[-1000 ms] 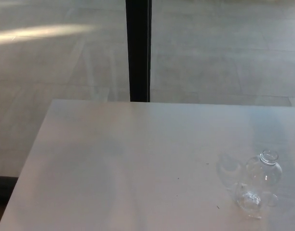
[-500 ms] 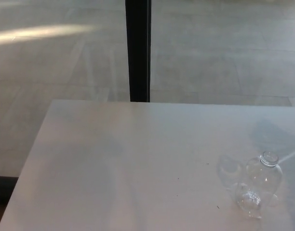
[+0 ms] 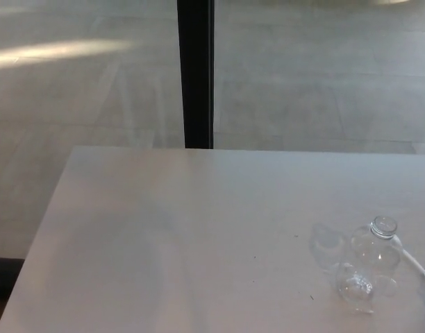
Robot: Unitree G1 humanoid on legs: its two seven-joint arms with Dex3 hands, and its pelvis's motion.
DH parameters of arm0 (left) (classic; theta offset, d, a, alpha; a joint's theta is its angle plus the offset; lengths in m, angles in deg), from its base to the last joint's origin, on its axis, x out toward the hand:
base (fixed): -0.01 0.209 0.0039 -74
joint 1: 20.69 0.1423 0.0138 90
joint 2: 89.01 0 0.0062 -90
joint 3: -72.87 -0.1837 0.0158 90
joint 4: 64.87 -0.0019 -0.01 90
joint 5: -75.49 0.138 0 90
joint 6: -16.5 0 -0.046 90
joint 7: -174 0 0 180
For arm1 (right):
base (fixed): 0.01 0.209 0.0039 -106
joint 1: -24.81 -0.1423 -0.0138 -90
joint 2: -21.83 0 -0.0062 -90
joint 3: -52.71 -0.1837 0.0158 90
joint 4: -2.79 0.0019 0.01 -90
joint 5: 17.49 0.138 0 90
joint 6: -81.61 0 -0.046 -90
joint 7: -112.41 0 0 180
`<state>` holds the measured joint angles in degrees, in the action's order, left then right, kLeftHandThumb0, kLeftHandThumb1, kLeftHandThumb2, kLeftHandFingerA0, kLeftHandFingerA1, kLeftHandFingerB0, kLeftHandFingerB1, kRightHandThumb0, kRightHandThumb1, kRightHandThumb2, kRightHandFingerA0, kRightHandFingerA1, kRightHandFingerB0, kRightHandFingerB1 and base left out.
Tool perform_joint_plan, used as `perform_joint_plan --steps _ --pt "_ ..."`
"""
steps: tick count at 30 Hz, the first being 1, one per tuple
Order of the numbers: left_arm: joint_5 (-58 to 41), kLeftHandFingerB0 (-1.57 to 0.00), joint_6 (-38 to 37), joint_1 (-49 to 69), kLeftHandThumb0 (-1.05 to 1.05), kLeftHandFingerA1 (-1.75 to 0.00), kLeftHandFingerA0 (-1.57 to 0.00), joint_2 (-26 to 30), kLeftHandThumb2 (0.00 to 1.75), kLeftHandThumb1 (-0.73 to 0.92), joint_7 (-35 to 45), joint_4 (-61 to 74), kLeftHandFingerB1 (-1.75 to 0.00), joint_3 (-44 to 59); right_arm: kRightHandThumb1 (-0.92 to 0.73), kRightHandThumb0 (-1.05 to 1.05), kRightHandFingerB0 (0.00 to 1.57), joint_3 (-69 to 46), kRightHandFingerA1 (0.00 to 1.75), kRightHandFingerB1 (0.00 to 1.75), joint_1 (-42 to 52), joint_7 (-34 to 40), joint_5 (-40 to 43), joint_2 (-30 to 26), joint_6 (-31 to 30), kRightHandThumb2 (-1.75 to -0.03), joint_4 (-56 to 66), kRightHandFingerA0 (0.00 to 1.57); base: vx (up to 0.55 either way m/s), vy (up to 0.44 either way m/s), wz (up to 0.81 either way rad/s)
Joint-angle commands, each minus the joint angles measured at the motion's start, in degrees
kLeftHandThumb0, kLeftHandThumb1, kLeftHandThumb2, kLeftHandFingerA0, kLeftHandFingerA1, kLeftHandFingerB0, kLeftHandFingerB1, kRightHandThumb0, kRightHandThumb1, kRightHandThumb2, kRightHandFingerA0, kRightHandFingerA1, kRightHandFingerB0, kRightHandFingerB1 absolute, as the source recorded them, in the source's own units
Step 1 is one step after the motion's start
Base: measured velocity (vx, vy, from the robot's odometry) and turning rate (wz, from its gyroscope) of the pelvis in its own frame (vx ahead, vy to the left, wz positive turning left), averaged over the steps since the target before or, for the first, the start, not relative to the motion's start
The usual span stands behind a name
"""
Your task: The robot uses its right hand to grab and lift the lid of the spray bottle kept in the middle of the desk and places the lid on the right side of the bottle
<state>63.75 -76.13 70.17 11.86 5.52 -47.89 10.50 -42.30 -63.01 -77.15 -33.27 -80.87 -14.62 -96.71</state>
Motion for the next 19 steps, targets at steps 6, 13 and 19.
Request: perform_joint_plan --steps 6,13,19 --pt "-0.5 -0.35 -0.1 0.4 -0.67 -0.69 -0.58 0.8 0.93 0.54 -0.4 0.0 -0.54 0.0 -0.51 -0.81 0.12 5.7 0.12 0.22 -1.0 -5.6 -5.4 -9.8 -5.8 -0.83 -0.6 0.0 0.0 0.0 0.0" --pt "-1.0 -0.35 -0.1 0.6 -0.67 -0.69 -0.58 0.7 0.92 0.53 -0.4 -0.1 -0.55 0.4 -0.58 -0.96 0.02 4.7 0.16 0.0 -0.3 -6.4 -4.5 -12.3 -5.5 -0.9 3.7 0.0 0.0 0.0 0.0" --pt "-0.7 -0.35 0.1 0.6 -0.67 -0.69 -0.59 0.8 0.93 0.54 -0.3 0.0 -0.55 0.1 -0.58 -0.98 0.0 2.0 0.15 0.0 0.7 -9.4 -1.1 -13.3 -4.3 -0.94 8.4 0.0 0.0 0.0 0.0"
